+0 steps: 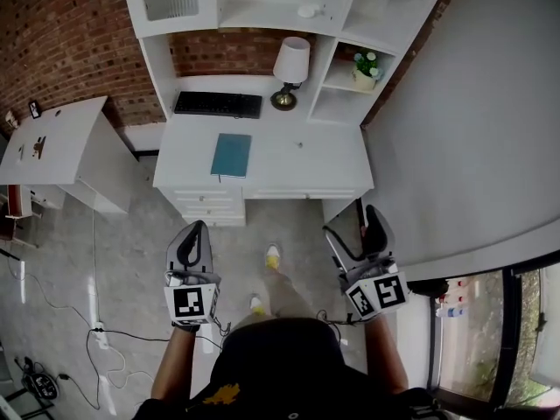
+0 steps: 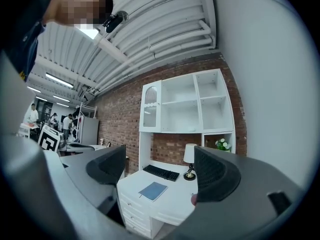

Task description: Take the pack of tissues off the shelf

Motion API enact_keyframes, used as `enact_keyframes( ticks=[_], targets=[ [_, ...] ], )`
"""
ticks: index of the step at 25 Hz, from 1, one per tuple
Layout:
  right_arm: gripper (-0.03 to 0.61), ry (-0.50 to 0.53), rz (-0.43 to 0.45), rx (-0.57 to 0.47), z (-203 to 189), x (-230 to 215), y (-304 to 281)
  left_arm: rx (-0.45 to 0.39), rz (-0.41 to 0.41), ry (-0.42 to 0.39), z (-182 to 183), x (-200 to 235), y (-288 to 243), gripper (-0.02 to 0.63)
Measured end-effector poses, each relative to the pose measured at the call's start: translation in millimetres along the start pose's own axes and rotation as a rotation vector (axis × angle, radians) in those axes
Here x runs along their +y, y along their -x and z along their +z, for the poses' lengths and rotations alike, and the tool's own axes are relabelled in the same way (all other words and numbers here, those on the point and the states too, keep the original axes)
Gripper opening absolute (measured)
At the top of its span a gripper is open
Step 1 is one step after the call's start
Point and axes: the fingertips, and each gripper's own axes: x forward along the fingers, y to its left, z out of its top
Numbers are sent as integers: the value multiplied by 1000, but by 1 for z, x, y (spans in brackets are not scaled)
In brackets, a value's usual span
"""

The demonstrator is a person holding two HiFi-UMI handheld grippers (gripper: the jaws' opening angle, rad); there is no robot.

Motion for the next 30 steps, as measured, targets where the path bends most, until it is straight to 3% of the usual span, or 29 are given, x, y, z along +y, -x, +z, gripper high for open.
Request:
enact_keyframes(
  ticks=[10, 14, 23, 30],
  targets=[
    [428, 15, -5, -46, -10, -37, -88, -2, -19, -32, -7, 18, -88, 14],
    [428, 15, -32, -68, -6, -70, -151, -55, -25, -15, 14, 29, -152, 14],
    [428, 29, -9, -84, 6, -126, -267, -68, -6, -4, 32, 64, -279, 14],
    [428, 38, -28, -72, 0, -161, -326, -53, 26, -24, 37, 93, -337, 14]
  ],
)
